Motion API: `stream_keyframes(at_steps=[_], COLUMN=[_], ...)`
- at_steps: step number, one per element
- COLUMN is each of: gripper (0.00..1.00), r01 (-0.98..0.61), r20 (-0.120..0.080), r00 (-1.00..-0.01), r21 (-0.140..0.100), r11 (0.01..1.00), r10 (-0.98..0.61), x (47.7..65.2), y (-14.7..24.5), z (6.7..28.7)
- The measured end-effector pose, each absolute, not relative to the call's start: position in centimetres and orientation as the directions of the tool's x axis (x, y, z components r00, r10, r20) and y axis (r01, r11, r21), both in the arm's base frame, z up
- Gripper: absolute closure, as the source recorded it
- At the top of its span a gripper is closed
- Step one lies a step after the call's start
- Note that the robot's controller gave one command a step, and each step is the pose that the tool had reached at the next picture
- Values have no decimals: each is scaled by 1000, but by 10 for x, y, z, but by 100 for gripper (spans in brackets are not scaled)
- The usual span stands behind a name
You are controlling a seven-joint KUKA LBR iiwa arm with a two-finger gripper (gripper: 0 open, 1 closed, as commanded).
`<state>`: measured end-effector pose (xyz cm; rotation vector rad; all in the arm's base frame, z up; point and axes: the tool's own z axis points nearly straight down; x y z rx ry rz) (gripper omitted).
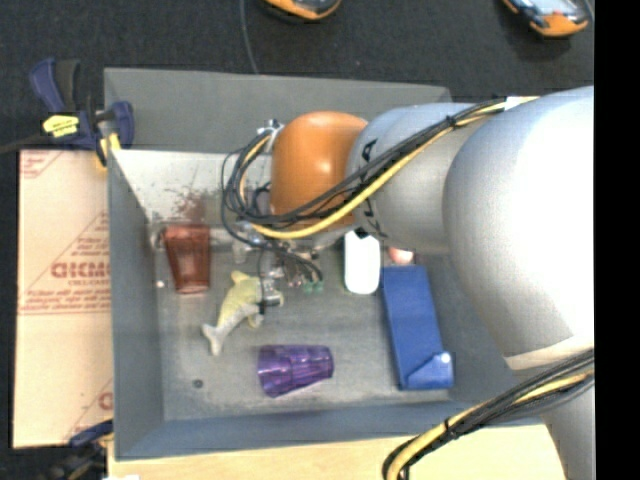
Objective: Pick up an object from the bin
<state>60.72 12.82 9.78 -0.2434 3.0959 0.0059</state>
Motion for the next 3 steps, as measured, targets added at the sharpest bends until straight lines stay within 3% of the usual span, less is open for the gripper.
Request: stream_keyframes(at_steps=[1,2,3], gripper=[0,100,100], r01=[-459,-195,-195], r20=[-38,-42,-42], r00=[-888,-980,-980], r21=[-13,-2,-2], r11=[888,981,981], r10=[-459,-195,-195], x=[582,569,569], y=[128,121,121], z=[87,72,72])
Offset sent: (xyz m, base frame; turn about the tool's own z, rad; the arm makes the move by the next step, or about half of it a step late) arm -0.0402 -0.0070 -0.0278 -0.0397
